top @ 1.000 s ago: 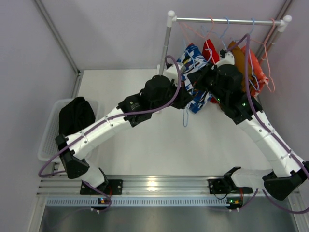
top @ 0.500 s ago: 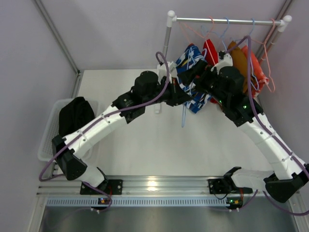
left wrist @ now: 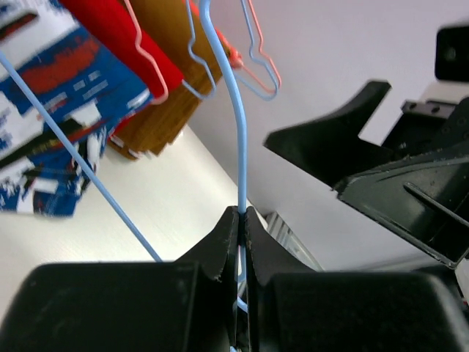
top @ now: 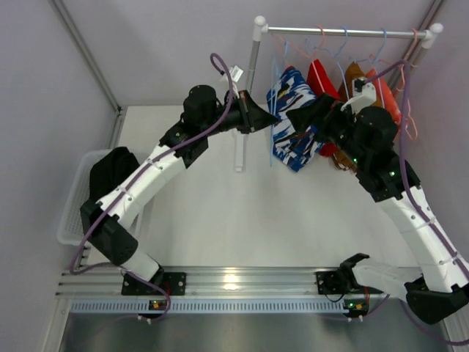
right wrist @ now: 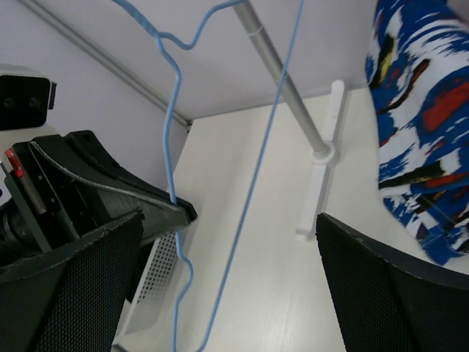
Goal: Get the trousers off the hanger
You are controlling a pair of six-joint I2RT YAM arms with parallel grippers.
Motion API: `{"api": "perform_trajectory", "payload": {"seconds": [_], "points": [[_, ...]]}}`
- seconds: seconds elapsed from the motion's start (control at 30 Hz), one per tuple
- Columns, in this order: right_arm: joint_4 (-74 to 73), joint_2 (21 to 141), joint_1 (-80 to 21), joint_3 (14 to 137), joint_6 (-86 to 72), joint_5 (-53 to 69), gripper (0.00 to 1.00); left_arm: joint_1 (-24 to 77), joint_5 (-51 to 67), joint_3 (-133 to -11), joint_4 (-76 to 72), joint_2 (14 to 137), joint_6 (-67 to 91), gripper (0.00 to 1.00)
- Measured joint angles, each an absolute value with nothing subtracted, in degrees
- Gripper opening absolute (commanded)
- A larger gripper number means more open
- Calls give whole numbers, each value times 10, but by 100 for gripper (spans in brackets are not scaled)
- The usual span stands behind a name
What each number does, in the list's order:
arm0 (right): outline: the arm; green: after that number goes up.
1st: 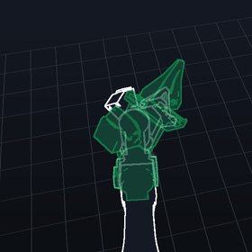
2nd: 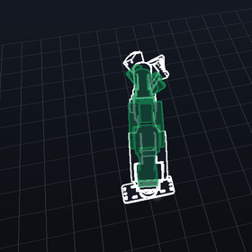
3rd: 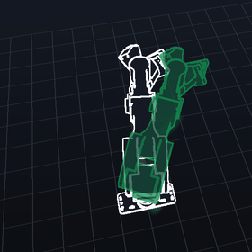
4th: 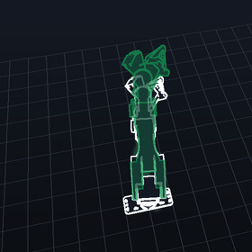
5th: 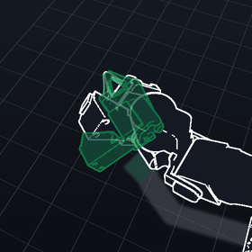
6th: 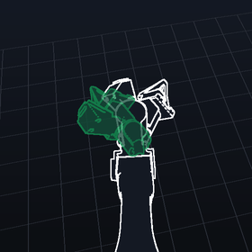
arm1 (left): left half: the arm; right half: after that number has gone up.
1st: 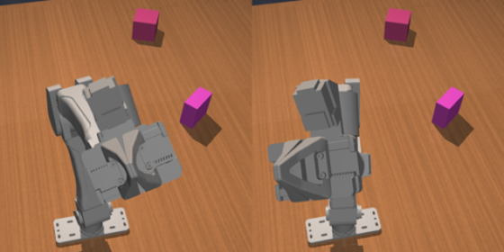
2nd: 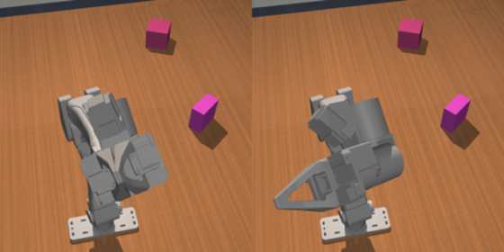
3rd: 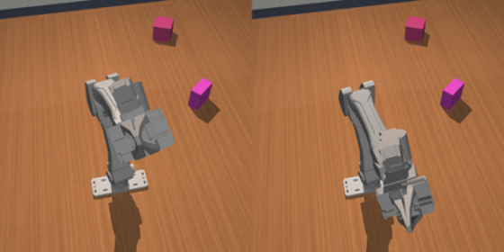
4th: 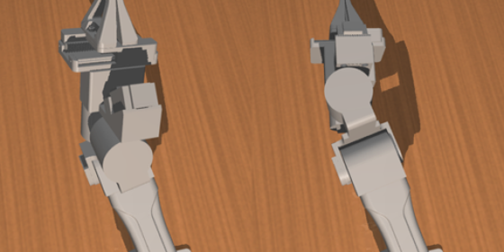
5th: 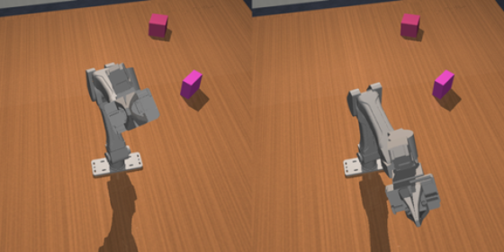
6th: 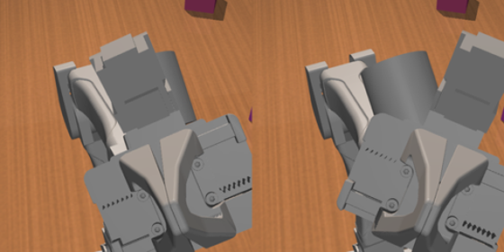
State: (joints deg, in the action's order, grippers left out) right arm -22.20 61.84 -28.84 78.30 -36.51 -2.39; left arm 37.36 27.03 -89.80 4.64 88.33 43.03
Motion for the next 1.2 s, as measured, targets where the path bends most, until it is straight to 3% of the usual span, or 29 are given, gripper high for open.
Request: {"api": "perform_trajectory", "payload": {"seconds": [0.4,0.57,0.87,0.97,1.2], "points": [[-234,604,-56,783,-328,156,100,302,311,-1092,9,1087,464,0],[-233,604,-18,776,-330,212,99,279,309,-1155,-3,1158,473,0],[-237,597,9,738,-329,256,100,261,316,-1168,-22,1179,499,1],[-236,597,9,738,-319,258,100,257,321,-1164,-27,1179,501,8],[-229,616,14,739,-270,271,99,249,330,-1133,-21,1169,488,53]]}}
